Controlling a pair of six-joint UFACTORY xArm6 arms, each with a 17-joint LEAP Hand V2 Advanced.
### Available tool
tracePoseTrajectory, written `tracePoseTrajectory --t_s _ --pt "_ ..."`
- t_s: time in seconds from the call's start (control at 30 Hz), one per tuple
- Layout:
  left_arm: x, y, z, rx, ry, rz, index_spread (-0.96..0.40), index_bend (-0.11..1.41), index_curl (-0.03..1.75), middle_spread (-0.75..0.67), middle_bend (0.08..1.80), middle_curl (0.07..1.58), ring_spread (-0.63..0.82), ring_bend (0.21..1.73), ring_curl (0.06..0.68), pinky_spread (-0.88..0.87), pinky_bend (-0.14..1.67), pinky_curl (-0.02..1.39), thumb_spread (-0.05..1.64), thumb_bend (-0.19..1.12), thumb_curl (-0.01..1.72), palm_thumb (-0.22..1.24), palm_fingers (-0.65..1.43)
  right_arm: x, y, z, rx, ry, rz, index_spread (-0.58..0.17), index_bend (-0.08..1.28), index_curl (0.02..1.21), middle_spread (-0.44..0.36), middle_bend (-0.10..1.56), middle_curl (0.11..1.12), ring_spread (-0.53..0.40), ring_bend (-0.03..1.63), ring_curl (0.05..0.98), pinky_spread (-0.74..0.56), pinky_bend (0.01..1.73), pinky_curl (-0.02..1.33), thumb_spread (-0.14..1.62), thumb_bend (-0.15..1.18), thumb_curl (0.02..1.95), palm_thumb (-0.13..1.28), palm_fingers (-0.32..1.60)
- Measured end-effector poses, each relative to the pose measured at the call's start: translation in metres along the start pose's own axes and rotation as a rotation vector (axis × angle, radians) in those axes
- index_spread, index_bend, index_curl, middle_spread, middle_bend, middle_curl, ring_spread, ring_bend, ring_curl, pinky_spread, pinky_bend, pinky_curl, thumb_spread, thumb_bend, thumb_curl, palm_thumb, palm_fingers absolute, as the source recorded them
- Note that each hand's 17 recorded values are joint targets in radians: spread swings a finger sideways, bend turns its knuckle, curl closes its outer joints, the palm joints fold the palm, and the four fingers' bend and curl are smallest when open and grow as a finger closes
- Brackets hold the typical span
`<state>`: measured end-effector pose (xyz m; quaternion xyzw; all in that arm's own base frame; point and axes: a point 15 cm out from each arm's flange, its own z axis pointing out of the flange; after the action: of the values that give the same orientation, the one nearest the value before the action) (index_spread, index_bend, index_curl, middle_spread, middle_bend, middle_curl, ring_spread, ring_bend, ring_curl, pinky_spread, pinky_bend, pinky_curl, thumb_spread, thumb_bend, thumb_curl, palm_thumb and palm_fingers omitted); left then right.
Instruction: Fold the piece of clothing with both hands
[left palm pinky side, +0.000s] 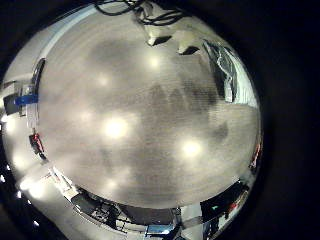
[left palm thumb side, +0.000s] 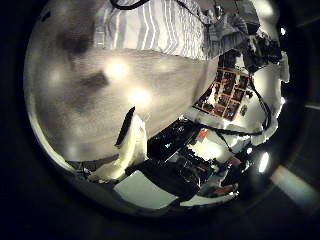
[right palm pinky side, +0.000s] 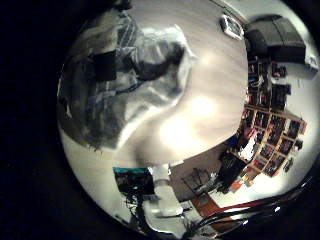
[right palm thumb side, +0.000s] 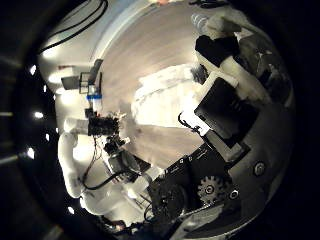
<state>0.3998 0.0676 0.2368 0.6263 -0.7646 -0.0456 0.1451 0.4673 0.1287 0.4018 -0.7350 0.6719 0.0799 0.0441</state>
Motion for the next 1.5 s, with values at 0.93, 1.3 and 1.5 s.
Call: tracePoseTrajectory --t_s 0.93,1.3,1.5 --pt "-0.027 0.098 -0.017 0.074 0.037 -0.123 0.1 0.18 0.35 0.4 0.18 0.29 0.53 0.55 0.225 0.51 0.32 0.33 1.22 -0.02 0.3 0.43 0.03 -0.197 -0.034 0.143 0.025 -0.015 -0.361 -0.418 0.38 0.84 -0.185 0.93 0.59 -0.256 1.28 0.528 -0.41 1.16 0.7 1.11 -0.02 0.74 0.78 0.56" --pt "-0.013 0.103 -0.029 0.104 0.012 -0.139 0.1 0.18 0.35 0.4 0.18 0.29 0.52 0.56 0.225 0.51 0.32 0.33 1.22 -0.02 0.31 0.43 0.04 -0.158 -0.014 0.045 0.075 -0.095 -0.391 -0.503 0.28 0.6 -0.198 0.55 0.43 -0.049 1.02 0.375 0.13 1.0 0.62 1.2 -0.01 0.64 0.75 0.16" --pt "0.006 0.1 -0.042 0.115 -0.006 -0.137 0.1 0.18 0.35 0.38 0.18 0.28 0.52 0.56 0.225 0.52 0.33 0.33 1.22 -0.02 0.31 0.43 0.05 -0.086 0.002 -0.032 0.144 -0.101 -0.315 -0.507 0.25 0.53 -0.209 0.46 0.39 0.029 0.97 0.334 0.32 0.95 0.57 1.21 -0.01 0.62 0.75 0.18"
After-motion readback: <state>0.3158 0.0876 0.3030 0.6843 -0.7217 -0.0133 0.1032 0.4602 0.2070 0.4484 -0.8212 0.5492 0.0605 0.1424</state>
